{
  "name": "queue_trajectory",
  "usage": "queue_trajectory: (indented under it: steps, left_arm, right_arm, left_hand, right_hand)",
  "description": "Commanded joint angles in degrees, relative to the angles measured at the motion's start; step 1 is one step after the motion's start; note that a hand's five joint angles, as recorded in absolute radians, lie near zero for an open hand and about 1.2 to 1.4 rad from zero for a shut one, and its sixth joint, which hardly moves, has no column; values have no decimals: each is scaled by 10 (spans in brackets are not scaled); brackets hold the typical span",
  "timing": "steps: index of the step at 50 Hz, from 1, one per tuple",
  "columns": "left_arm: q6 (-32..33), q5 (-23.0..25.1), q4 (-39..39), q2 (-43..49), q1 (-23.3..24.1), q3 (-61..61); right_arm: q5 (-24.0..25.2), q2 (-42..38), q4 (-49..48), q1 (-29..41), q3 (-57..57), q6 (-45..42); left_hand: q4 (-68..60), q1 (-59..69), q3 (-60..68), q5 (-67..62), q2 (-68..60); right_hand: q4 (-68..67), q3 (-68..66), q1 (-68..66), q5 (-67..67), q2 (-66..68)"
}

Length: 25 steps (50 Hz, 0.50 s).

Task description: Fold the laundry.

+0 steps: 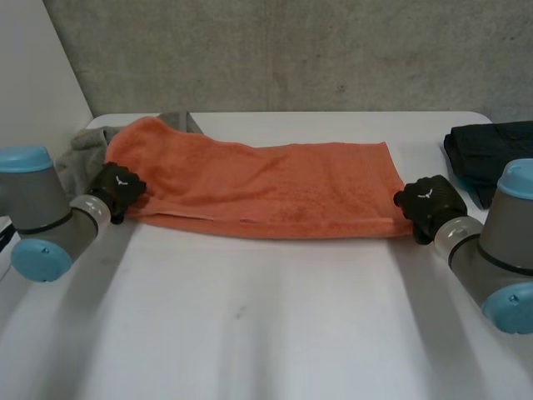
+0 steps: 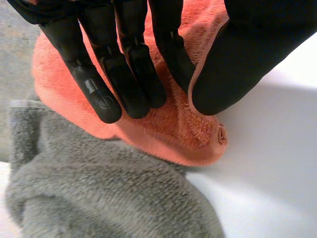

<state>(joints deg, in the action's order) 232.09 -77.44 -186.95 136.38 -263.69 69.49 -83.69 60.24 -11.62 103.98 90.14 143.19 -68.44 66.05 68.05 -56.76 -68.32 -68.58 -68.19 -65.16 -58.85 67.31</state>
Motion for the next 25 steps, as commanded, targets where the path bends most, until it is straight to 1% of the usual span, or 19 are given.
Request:
queue_trajectory:
  steps: [1, 2, 4, 5, 8, 9, 12, 13, 15, 16, 17, 19, 21, 23, 25]
  left_arm:
    - [1, -25, 14, -84, 2, 74]
    - [4, -26, 29, -118, 2, 109]
    - [11, -25, 50, -157, 3, 149]
    - [23, -23, 75, -196, 2, 188]
    - [44, -18, 123, -260, -1, 246]
    - [61, -16, 163, -299, -2, 281]
    - [87, -13, 240, -356, -8, 325]
    - [101, -8, 281, -387, -13, 346]
    - [114, 0, 319, -410, -18, 361]
    - [125, 12, 350, -425, -21, 366]
    - [129, 21, 360, -430, -21, 364]
    - [132, 34, 359, -432, -20, 355]
    - [129, 48, 339, -419, -18, 331]
    - [120, 46, 324, -398, -14, 309]
    - [94, 34, 303, -360, -1, 264]
  right_arm:
    - [5, 35, 45, -19, 4, -49]
    - [5, 51, 76, -25, 7, -81]
    - [6, 67, 113, -32, 10, -118]
    - [6, 85, 158, -45, 14, -155]
    - [6, 109, 237, -67, 25, -212]
    - [5, 123, 291, -83, 36, -251]
    - [7, 145, 357, -110, 50, -301]
    - [14, 155, 369, -124, 52, -327]
    - [25, 163, 366, -127, 59, -338]
    - [31, 167, 360, -126, 63, -340]
    - [31, 167, 357, -127, 63, -339]
    - [31, 165, 354, -127, 62, -334]
    - [31, 159, 346, -125, 57, -325]
    - [32, 152, 332, -123, 45, -316]
    - [30, 133, 301, -116, 24, -296]
  left_hand:
    - [-116, 140, 119, -132, -117]
    - [-116, 140, 119, -132, -117]
    - [-116, 140, 119, -132, -117]
    - [-116, 140, 119, -132, -117]
    - [-116, 140, 119, -132, -117]
    - [-116, 140, 119, -132, -117]
    - [-116, 140, 119, -132, -117]
    - [-116, 140, 119, -132, -117]
    - [-116, 140, 119, -132, -117]
    - [-116, 140, 119, -132, -117]
    - [-116, 140, 119, -132, -117]
    - [-116, 140, 119, -132, -117]
    - [-116, 140, 119, -132, -117]
    - [-116, 140, 119, -132, -117]
    - [-116, 140, 119, -132, -117]
  right_hand:
    - [-114, -118, -148, -112, 127]
    - [-114, -118, -148, -112, 127]
    - [-114, -118, -148, -112, 127]
    - [-114, -118, -148, -112, 127]
    - [-114, -118, -148, -112, 127]
    - [-114, -118, -148, -112, 127]
    - [-114, -118, -148, -112, 127]
    - [-114, -118, -148, -112, 127]
    - [-114, -118, -148, -112, 127]
    - [-114, -118, -148, -112, 127]
    - [-114, -118, -148, -112, 127]
    - [-114, -118, -148, -112, 127]
    - [-114, -118, -148, -112, 127]
    - [-114, -118, -148, -112, 127]
    - [-114, -118, -148, -112, 127]
